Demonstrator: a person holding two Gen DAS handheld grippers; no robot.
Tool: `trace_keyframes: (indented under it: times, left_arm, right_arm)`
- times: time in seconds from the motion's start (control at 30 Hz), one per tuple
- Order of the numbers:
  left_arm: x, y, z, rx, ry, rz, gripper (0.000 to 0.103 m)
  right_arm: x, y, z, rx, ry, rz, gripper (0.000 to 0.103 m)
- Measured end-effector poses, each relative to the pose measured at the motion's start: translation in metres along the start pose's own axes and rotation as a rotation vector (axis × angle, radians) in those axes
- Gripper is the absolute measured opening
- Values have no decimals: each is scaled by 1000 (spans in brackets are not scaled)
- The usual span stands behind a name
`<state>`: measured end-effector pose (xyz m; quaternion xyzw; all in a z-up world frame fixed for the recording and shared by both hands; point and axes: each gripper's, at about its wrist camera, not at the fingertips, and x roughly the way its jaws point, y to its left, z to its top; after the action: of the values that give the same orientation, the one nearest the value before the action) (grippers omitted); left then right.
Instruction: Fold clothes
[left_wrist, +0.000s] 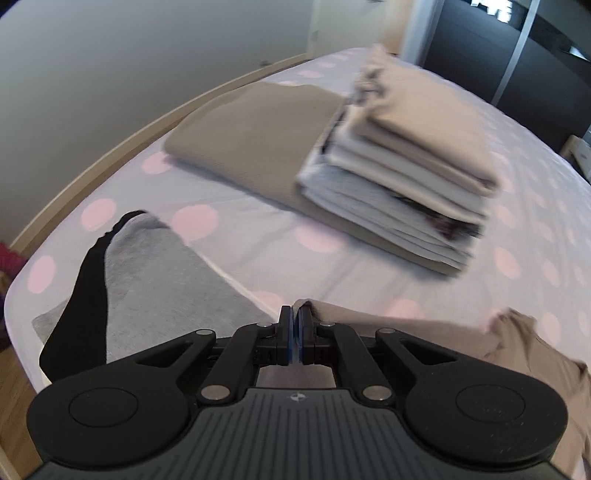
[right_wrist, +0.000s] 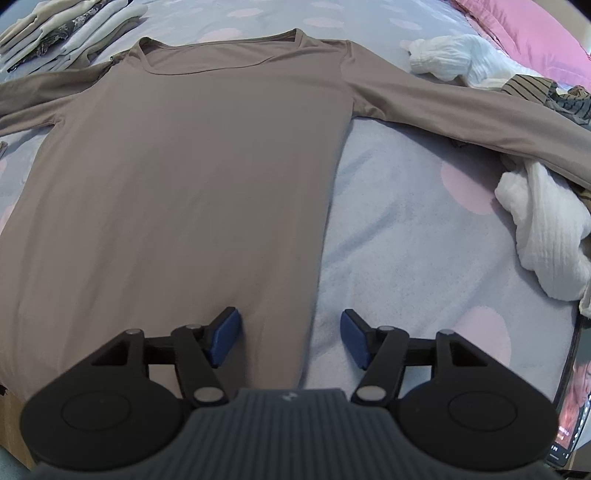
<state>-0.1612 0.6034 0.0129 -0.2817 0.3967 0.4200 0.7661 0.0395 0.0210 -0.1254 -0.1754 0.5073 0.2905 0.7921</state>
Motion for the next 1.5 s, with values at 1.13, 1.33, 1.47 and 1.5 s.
trace_keyframes:
  times: [1.13, 1.33, 1.47, 1.5]
  left_arm:
    - [-6, -38, -61, 257, -75, -13, 45]
    - [17, -69, -42, 348, -86, -6, 54]
    - [45, -100, -30, 461, -49, 14, 58]
    - [52, -107, -28, 499, -41, 25, 58]
  right_arm:
    - [-4, 2, 0, -18, -7, 4, 69]
    - [-3, 3, 2, -14, -1, 3, 69]
    - [-1, 2, 3, -9, 7, 7, 70]
    - [-1, 2, 4, -5, 9, 9, 71]
